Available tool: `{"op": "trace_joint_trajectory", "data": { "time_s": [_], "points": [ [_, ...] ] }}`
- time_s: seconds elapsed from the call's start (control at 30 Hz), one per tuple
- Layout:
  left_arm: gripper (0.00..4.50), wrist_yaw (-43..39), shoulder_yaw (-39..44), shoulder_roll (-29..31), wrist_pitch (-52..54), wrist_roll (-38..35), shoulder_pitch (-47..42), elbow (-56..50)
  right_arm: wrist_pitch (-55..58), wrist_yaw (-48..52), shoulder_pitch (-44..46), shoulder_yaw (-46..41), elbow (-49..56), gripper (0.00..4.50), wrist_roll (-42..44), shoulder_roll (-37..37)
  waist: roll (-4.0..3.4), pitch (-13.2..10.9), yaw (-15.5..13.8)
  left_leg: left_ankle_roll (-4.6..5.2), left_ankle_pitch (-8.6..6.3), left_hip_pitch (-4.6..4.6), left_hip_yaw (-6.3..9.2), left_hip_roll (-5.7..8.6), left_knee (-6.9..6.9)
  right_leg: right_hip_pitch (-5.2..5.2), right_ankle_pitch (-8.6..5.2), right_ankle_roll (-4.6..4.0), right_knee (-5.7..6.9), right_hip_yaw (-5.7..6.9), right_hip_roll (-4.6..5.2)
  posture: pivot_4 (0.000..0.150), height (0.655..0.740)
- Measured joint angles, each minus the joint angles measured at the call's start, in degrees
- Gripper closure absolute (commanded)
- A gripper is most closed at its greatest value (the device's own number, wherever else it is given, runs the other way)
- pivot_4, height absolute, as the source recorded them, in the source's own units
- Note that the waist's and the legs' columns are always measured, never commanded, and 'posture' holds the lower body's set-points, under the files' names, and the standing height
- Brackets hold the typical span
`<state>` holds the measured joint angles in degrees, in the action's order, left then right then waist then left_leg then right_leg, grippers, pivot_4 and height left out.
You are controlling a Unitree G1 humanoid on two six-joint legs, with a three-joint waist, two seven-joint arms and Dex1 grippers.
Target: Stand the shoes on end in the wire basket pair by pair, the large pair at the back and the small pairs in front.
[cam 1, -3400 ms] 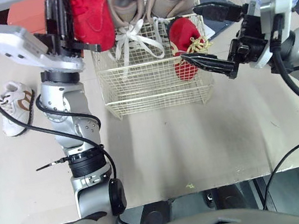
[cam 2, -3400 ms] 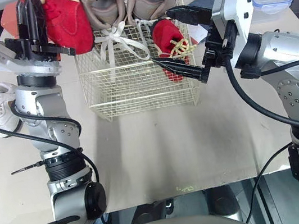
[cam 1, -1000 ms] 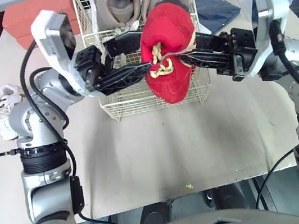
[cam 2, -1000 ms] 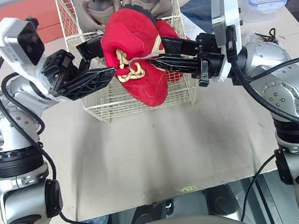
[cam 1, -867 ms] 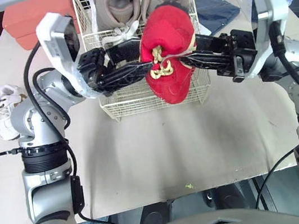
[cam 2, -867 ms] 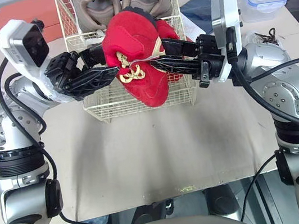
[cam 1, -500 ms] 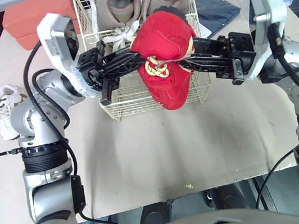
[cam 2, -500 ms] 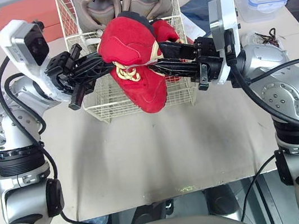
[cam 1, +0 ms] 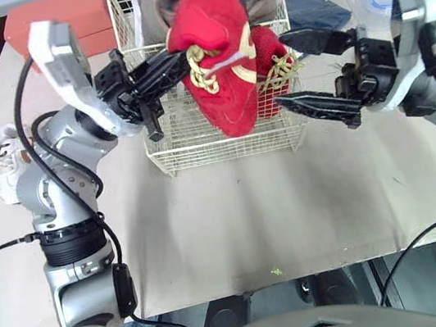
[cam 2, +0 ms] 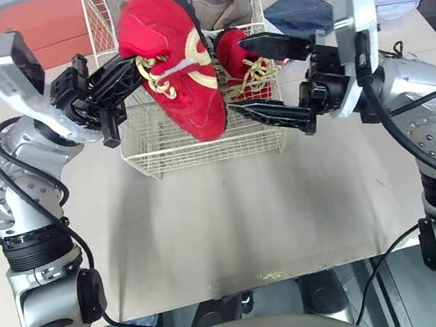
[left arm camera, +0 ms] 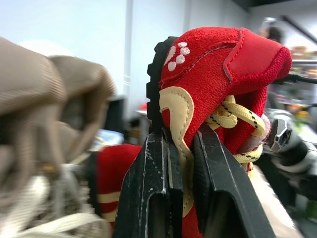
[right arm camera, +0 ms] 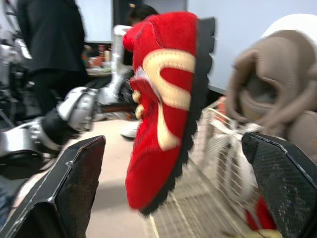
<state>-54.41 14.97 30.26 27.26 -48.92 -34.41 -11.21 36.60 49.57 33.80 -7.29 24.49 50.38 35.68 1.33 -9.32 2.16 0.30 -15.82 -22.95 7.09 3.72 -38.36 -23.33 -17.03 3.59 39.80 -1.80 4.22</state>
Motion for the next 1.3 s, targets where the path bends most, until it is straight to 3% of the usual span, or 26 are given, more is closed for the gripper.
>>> {"op": "trace_joint_trajectory", "data": {
  "time_s": [0.17, 0.43, 0.83, 1.3],
  "points": [
    [4.42, 8.8, 1.7, -2.1, -7.2, 6.6, 2.0, -4.7, -2.2, 0.0, -0.9, -0.6, 1.2, 0.03, -3.0, 2.7, 0.0, 0.0, 0.0, 0.0, 0.0, 0.01, -0.03, 0.0, 0.01, 0.0, 0.0, 0.0, 0.02, -0.03, -0.01, 0.15, 0.74],
    [4.42, 14.7, 1.6, -3.5, -18.5, 18.3, 6.6, -4.4, -10.3, 1.2, 1.3, 1.5, -0.9, 0.03, -12.6, 3.4, 0.02, 0.0, -0.2, 0.0, 0.0, 0.03, -0.08, 0.0, 0.0, 0.0, 0.0, 0.0, 0.02, -0.06, -0.06, 0.15, 0.74],
    [4.42, 14.0, -0.1, -6.4, -28.8, 21.1, 8.7, 2.2, -11.3, 1.2, 1.6, 2.7, -2.0, 0.03, -14.8, 2.1, 0.02, 0.0, -0.1, 0.0, 0.0, 0.03, -0.08, -0.01, 0.01, 0.0, 0.0, 0.0, 0.02, -0.07, -0.05, 0.15, 0.74],
    [4.42, 17.2, -2.2, -4.6, -21.5, 21.1, 16.3, 0.4, -11.0, 0.5, 1.6, 2.9, -2.0, 0.03, -14.7, 1.6, -0.03, 0.0, 0.1, 0.0, -0.01, 0.07, -0.1, -0.01, 0.04, 0.0, 0.0, 0.0, 0.01, -0.13, -0.04, 0.15, 0.74]
  ]
}}
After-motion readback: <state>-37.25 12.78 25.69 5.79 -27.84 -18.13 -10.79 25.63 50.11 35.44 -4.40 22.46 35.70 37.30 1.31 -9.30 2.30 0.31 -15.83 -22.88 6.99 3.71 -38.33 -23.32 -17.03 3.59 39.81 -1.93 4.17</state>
